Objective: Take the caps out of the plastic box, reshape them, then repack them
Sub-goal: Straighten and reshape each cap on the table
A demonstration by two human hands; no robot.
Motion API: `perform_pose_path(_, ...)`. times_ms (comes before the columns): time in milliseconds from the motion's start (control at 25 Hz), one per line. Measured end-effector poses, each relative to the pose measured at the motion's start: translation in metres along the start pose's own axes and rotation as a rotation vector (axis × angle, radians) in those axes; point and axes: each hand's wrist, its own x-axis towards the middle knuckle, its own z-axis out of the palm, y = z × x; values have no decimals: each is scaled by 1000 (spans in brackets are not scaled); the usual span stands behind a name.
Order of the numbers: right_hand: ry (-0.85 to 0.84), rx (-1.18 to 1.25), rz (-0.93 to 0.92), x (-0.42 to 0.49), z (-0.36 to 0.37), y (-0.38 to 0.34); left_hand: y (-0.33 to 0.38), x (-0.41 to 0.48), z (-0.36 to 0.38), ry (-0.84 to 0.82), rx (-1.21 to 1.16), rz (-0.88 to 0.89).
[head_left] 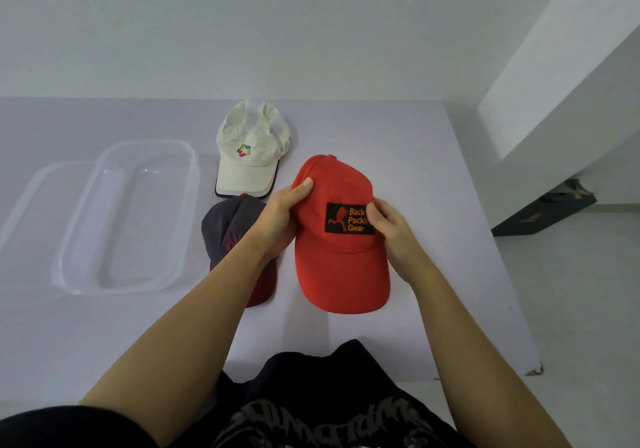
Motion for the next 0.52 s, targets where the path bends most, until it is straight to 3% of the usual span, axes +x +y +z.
perform_pose_path(80, -90, 125, 38, 5, -8, -6, -1, 2, 0, -8, 4, -56)
perform_pose_path(320, -198, 98, 163, 17, -23, 10, -6, 11, -11, 120, 145, -237)
perform_pose_path(520, -158, -146, 261, 28, -34, 32, -24, 29, -19, 269, 480, -342)
